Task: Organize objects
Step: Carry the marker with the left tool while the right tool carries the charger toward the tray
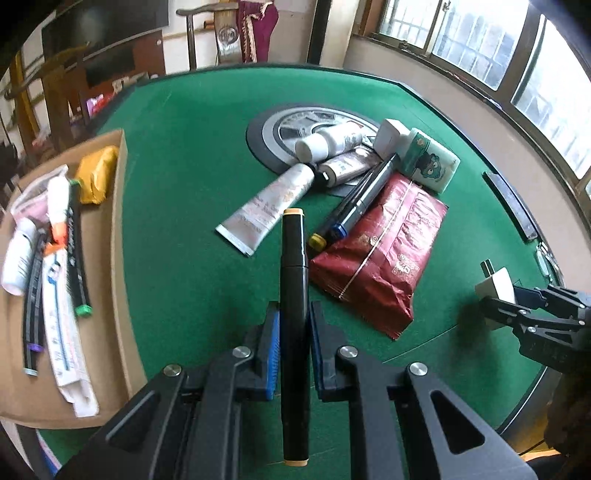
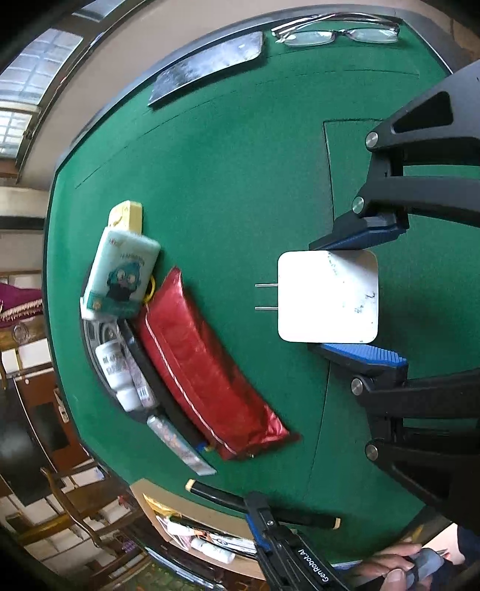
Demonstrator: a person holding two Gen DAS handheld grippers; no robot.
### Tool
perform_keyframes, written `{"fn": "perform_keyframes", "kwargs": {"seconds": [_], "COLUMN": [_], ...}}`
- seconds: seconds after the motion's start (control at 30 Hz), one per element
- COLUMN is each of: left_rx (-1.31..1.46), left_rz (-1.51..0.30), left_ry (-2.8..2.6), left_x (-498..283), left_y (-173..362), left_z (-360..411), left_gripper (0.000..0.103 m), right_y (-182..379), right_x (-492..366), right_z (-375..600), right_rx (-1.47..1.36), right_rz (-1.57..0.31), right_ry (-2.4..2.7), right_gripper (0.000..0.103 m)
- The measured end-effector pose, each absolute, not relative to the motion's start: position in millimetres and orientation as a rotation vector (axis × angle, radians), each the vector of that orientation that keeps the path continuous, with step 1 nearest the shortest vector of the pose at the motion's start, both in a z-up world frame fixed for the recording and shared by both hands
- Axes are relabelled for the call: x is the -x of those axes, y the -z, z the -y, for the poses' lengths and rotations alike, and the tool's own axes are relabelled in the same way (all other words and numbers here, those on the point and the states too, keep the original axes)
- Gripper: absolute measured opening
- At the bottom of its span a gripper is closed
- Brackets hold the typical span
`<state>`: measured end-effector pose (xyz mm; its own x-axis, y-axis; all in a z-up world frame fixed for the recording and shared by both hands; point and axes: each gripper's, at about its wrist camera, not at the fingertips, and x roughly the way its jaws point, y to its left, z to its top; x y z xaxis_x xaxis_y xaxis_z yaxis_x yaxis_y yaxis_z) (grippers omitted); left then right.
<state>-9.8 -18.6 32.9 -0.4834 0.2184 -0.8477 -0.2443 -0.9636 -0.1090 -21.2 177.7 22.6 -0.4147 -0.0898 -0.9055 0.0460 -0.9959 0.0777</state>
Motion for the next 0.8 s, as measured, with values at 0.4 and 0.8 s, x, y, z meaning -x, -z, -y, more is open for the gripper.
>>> {"fn": "perform_keyframes", "kwargs": {"seconds": [0.4, 0.8], "left_rx": [1.393, 1.327], "left_rz": [-0.043, -0.04], "left_ry": [-2.567, -2.627], "left_x": [-3.7, -24.2], "left_y": [-42.9, -61.4], "left_z": [42.9, 68.6], "left_gripper": [0.014, 0.014], "right_y": [-25.1, -34.8], "right_x": [20.7, 15.1], "right_z": [-144.2, -110.9], "right_rx": [-1.613, -1.57], "right_rz": [0.006, -0.03], "right_ry": [2.539, 2.516], "right_gripper": [0.049, 0.049]}}
